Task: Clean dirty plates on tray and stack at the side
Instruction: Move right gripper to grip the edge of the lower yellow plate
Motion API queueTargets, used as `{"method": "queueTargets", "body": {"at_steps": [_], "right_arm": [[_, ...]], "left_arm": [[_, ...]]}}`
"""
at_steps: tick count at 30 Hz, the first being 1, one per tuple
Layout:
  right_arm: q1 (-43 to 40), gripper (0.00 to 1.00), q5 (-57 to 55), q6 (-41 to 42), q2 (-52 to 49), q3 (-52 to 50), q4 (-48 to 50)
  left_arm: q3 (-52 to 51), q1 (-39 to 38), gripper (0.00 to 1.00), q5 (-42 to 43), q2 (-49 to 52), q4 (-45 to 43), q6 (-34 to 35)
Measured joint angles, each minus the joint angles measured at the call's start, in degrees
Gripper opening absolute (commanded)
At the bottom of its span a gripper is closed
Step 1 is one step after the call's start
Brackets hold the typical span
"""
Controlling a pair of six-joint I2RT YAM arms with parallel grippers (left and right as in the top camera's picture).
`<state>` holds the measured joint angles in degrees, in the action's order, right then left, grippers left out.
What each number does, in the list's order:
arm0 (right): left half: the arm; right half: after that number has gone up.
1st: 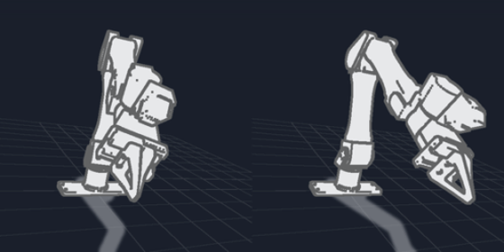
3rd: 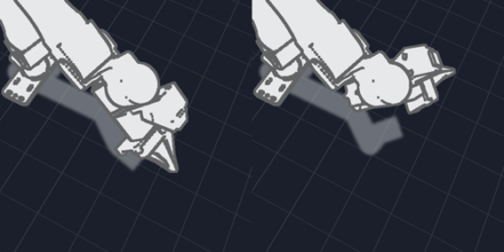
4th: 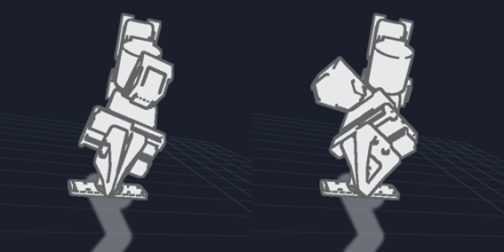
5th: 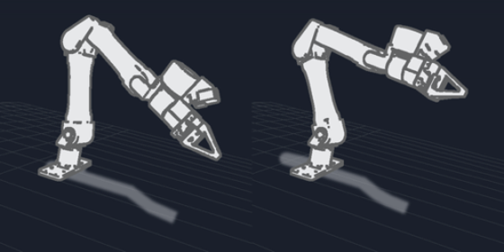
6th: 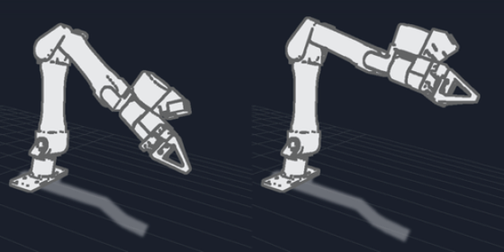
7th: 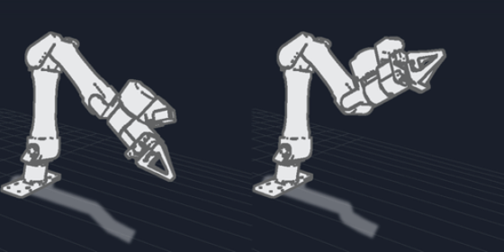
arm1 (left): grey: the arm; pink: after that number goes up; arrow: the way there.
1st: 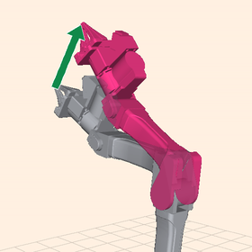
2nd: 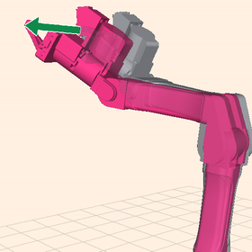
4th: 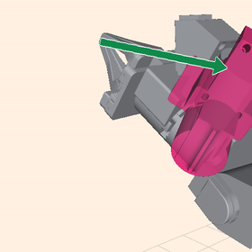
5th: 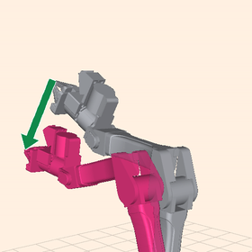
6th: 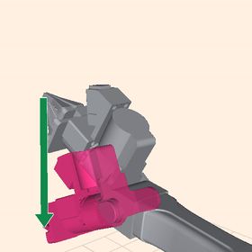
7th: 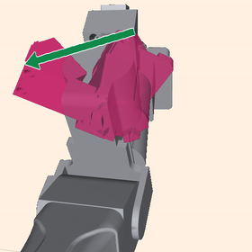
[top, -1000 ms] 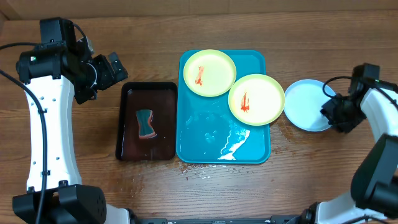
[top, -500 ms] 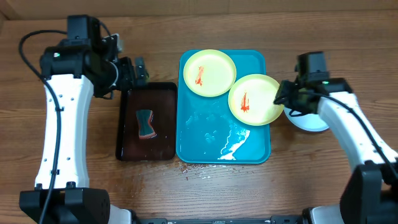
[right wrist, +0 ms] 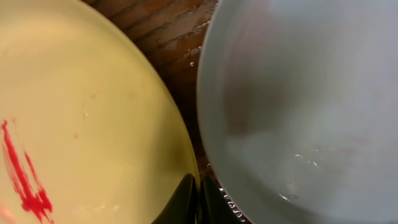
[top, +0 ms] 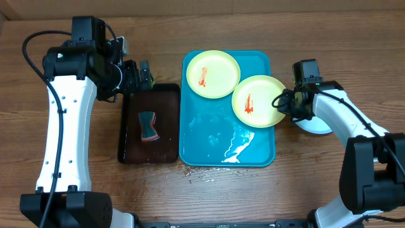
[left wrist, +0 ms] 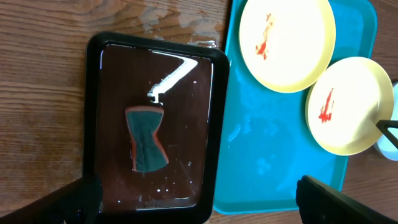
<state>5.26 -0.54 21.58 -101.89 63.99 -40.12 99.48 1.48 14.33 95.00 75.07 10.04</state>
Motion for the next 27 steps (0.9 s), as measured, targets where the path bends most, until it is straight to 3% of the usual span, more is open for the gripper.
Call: {"method": "queueTargets", "body": {"at_steps": [8, 15, 22, 27], "right_arm": [[0.0, 0.04, 0.7, 0.9, 1.4, 0.5, -5.3], [3.0, 0.04, 0.3, 0.9, 11.9, 1.2, -10.0], [10.1, 0.04, 0.3, 0.9, 15.5, 2.2, -13.4], [15.1, 0.04, 0.5, 3.1, 15.4, 0.3, -12.9]], "left_arm": [[0.0, 0.0, 1.0, -1.3, 0.0, 0.2, 0.0], [-1.9, 0.0, 0.99, -2.4, 0.0, -0.2, 0.5], [-12.7, 0.0, 0.92, -5.3, 0.0, -5.4, 3.8], [-21.2, 0.0, 0.82, -6.1, 0.1, -11.9, 5.1]]}}
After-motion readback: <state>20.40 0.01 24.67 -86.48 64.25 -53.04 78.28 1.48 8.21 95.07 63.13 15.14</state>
